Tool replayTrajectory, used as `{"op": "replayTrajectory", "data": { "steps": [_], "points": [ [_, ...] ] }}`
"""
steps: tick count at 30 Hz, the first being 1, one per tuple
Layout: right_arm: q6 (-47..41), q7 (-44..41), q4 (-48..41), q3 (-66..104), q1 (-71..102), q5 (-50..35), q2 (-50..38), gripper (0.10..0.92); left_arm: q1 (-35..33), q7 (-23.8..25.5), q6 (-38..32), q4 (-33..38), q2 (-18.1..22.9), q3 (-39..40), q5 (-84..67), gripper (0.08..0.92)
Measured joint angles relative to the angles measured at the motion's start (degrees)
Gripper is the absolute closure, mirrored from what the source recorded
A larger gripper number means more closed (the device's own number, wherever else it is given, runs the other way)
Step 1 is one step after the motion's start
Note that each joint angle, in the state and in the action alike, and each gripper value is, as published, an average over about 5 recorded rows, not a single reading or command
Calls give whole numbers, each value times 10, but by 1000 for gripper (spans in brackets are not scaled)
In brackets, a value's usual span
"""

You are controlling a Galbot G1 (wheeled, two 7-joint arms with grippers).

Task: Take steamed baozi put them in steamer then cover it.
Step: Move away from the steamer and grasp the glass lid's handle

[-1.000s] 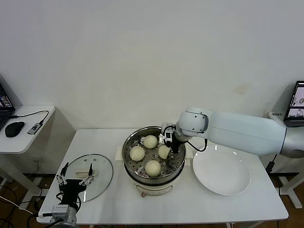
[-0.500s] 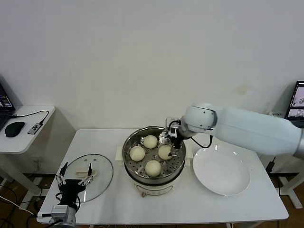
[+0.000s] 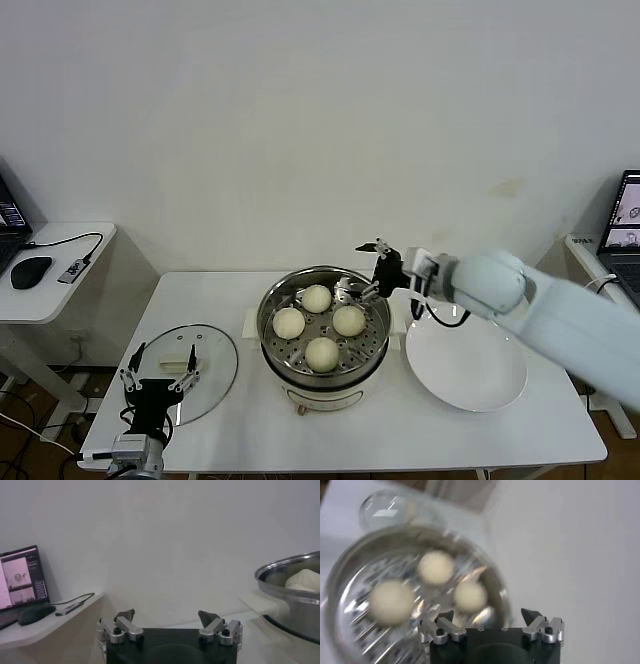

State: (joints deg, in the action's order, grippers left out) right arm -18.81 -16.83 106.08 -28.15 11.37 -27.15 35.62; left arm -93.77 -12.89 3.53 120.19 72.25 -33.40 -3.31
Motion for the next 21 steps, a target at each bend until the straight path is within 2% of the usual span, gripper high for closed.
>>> {"op": "replayTrajectory", "data": {
  "steps": [5,11,21],
  "points": [
    [94,32,4,188,188,53,51,203,-5,0,-6,-1,4,1,9,177],
    [182,37,4,390,372,107,160,203,-2,0,-9,-10,9,2,27,177],
    [237,20,28,625,581,163,326,203,-7,-7,-15,-45,-2,-11,166,177]
  ]
}}
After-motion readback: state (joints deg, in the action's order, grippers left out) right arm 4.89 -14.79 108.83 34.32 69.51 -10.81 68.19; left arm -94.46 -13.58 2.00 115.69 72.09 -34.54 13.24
